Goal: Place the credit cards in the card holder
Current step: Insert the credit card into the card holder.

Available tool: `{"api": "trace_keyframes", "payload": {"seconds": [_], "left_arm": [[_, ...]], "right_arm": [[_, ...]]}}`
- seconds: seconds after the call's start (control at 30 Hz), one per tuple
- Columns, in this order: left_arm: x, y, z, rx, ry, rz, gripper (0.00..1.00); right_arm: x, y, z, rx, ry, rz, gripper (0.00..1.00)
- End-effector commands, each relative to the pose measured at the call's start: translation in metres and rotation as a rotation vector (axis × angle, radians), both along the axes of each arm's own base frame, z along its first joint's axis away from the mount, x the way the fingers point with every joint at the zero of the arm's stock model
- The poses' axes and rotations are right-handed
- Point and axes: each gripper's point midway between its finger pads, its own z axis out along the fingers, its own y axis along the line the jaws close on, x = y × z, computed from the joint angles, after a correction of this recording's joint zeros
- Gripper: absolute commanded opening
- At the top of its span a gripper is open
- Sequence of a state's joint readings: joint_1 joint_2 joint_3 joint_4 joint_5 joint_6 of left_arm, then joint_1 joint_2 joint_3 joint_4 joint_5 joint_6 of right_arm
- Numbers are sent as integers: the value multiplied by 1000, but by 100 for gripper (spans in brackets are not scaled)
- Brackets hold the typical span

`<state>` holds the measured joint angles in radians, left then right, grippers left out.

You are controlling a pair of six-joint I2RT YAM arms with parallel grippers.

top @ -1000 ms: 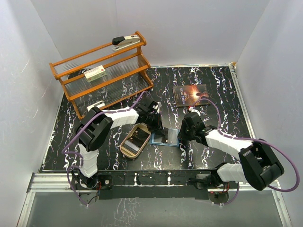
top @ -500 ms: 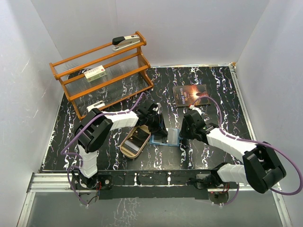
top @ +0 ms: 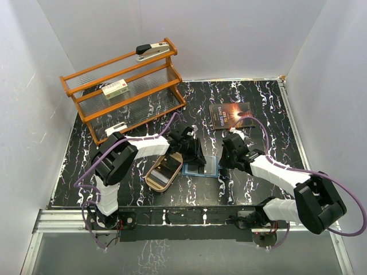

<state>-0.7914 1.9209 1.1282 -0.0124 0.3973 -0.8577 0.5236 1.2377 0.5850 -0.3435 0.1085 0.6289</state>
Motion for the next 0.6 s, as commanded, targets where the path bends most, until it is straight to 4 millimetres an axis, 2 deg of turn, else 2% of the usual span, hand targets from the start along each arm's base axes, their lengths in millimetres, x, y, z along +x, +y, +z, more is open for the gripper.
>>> {"api": "trace_keyframes", "payload": {"seconds": [0.0, 0.23, 0.33, 0.57], "left_arm": [[2, -14, 15, -16, -27, -9, 33], [8, 5, 21, 73, -96, 20, 38], [7, 5, 24, 58, -97, 27, 40], [0, 2, 14, 38, -53, 25, 43]], "right_arm": [[10, 0, 16, 23, -72, -38, 0], [10, -2, 21, 35, -96, -55, 0], [8, -3, 19, 34, -89, -55, 0], [6, -1, 18, 46, -84, -51, 0]]}}
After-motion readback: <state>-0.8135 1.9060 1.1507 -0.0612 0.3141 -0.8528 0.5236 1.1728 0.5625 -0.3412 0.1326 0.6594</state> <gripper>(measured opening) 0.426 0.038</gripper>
